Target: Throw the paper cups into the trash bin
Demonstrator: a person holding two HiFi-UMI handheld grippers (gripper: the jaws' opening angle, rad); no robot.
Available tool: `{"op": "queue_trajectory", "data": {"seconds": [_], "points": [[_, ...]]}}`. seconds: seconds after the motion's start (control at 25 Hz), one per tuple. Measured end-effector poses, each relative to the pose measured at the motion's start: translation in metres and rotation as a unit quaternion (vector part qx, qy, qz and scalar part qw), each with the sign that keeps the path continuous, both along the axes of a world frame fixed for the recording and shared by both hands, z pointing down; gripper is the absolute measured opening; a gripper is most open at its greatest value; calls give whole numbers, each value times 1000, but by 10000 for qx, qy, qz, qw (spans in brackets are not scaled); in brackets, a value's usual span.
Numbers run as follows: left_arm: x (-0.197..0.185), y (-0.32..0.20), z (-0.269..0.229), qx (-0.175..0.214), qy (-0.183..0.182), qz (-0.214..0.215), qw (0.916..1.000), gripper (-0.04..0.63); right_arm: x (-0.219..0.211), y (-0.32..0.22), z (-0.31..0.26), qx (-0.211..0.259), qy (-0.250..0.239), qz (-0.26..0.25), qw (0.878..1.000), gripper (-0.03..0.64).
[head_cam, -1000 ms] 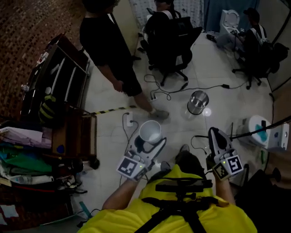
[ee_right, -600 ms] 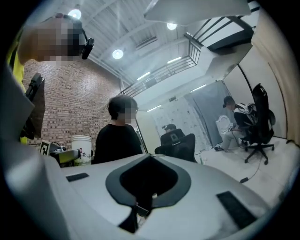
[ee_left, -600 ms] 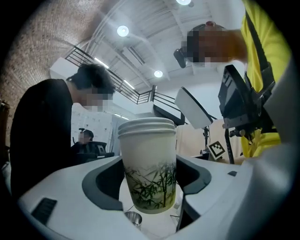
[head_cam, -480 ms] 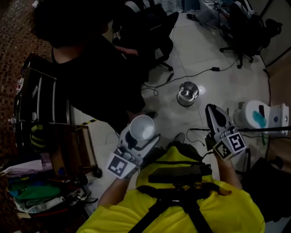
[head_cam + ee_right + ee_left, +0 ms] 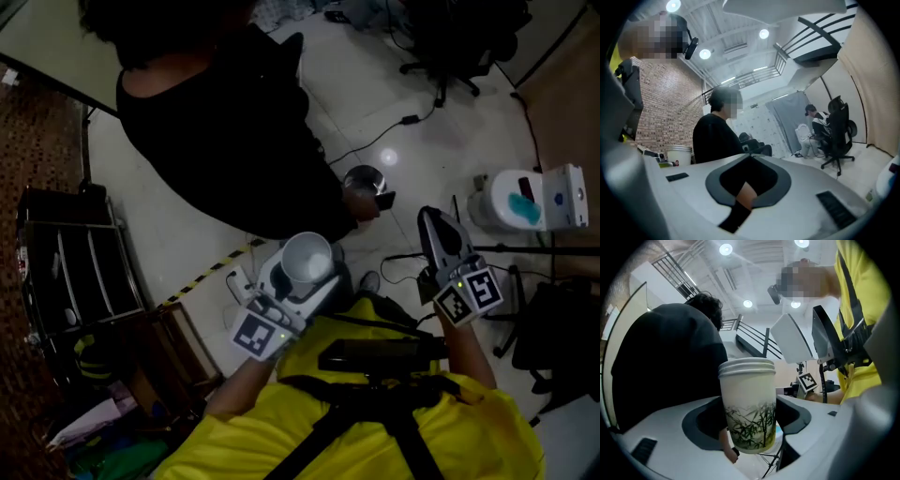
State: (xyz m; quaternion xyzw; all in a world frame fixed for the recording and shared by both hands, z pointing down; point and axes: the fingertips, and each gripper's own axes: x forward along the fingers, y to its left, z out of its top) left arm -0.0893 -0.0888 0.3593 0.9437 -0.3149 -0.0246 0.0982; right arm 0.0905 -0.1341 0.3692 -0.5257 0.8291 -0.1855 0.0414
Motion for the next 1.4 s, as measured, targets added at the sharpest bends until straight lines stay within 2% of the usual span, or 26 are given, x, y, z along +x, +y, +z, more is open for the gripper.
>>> {"op": "queue_trajectory", "data": {"seconds": [0.2,0.32,0.52,0.68,0.84,0.96,1.12,1.2,1.32,1.4], "points": [[22,-56,-2,-4,108,845,9964,322,29,-22,9,-121,119,825,9964,6],[30,-81,-1,68,-3,1198,9928,322,39,-34,13,-181,159,1133,9933,6],[51,-113,32,-124,-238,1427,9894,322,60,-57,36,-266,280,1439,9888,6],[76,-142,89,-425,-500,1473,9869,322,83,-85,83,-356,143,1413,9892,6],[95,-179,201,-910,-1089,1347,9807,324,96,-120,163,-597,138,1234,9905,8],[115,-207,318,-1390,-1481,1239,9713,324,102,-136,234,-904,-33,1237,9882,8],[150,-250,489,-1753,-1908,920,9614,324,110,-148,336,-1194,155,1257,9847,8],[164,-259,573,-2134,-2155,825,9493,324,114,-146,388,-1420,190,1287,9813,8],[169,-254,686,-2704,-2674,780,9216,324,108,-137,449,-1802,229,1205,9759,8],[162,-258,735,-3019,-2940,630,9047,325,100,-135,478,-1976,292,1147,9731,8]]}}
